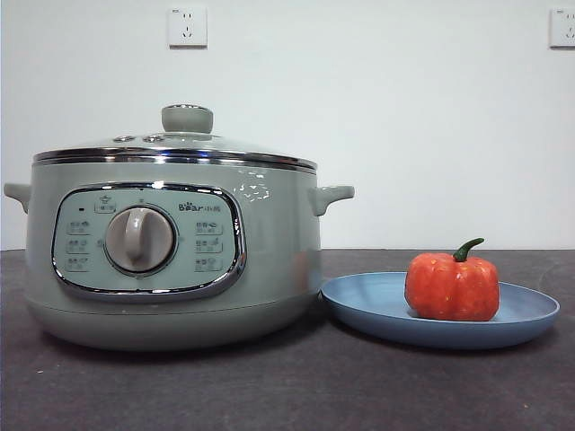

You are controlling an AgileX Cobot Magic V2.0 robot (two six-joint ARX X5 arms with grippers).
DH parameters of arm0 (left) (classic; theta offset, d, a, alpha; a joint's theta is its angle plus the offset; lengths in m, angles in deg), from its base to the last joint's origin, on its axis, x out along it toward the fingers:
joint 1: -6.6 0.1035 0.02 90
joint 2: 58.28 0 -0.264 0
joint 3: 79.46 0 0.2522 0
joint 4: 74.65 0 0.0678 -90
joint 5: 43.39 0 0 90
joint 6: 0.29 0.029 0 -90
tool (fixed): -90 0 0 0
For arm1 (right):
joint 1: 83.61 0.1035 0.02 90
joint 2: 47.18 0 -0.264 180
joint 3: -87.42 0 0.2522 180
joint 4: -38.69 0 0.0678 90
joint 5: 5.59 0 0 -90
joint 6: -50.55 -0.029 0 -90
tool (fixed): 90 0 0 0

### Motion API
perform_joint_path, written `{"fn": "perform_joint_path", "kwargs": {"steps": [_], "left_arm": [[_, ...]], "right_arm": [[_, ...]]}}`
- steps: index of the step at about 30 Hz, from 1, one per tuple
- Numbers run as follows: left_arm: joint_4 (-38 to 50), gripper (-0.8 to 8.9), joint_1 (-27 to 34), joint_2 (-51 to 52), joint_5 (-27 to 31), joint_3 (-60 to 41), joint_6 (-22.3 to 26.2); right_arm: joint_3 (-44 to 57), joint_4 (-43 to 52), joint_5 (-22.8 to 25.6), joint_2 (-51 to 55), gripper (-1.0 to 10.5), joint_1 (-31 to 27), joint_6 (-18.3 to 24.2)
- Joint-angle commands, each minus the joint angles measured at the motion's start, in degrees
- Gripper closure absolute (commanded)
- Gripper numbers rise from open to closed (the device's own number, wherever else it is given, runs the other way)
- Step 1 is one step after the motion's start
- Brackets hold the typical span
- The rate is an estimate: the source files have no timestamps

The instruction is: Take the pumpkin out from the steamer,put the pumpkin in the blue plate,close the lid

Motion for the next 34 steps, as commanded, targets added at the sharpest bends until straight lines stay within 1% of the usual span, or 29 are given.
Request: {"fn": "perform_joint_path", "kwargs": {"steps": [1, 3, 5, 9, 14, 16, 22, 26, 34], "left_arm": [[0.1, 8.17, 0.2, 0.2, -0.4, -0.9, 0.3], [0.1, 8.17, 0.2, 0.2, -0.4, -0.9, 0.3], [0.1, 8.17, 0.2, 0.2, -0.4, -0.9, 0.3], [0.1, 8.17, 0.2, 0.2, -0.4, -0.9, 0.3], [0.1, 8.17, 0.2, 0.2, -0.4, -0.9, 0.3], [0.2, 8.17, 0.2, 0.2, -0.4, -0.9, 0.3], [0.2, 8.17, 0.2, 0.2, -0.4, -0.9, 0.3], [0.2, 8.17, 0.2, 0.2, -0.4, -0.9, 0.3], [0.2, 8.17, 0.2, 0.2, -0.4, -0.9, 0.3]], "right_arm": [[6.6, 5.5, -6.4, 3.8, 9.6, -2.1, 7.3], [11.8, 10.2, -10.2, 7.1, 9.6, -3.0, 9.0], [16.7, 14.1, -12.0, 9.8, 9.6, -3.3, 9.6], [25.7, 19.3, -11.9, 14.2, 9.6, -3.3, 9.1], [32.6, 21.2, -11.7, 16.9, 9.6, -3.3, 8.3], [33.0, 18.9, -11.2, 17.7, 9.6, -3.3, 8.1], [33.0, 18.2, -11.2, 17.7, 9.6, -3.4, 8.0], [33.0, 18.2, -11.5, 17.7, 9.6, -3.3, 6.6], [33.0, 18.2, -11.3, 17.7, 9.6, -3.3, 6.6]]}}
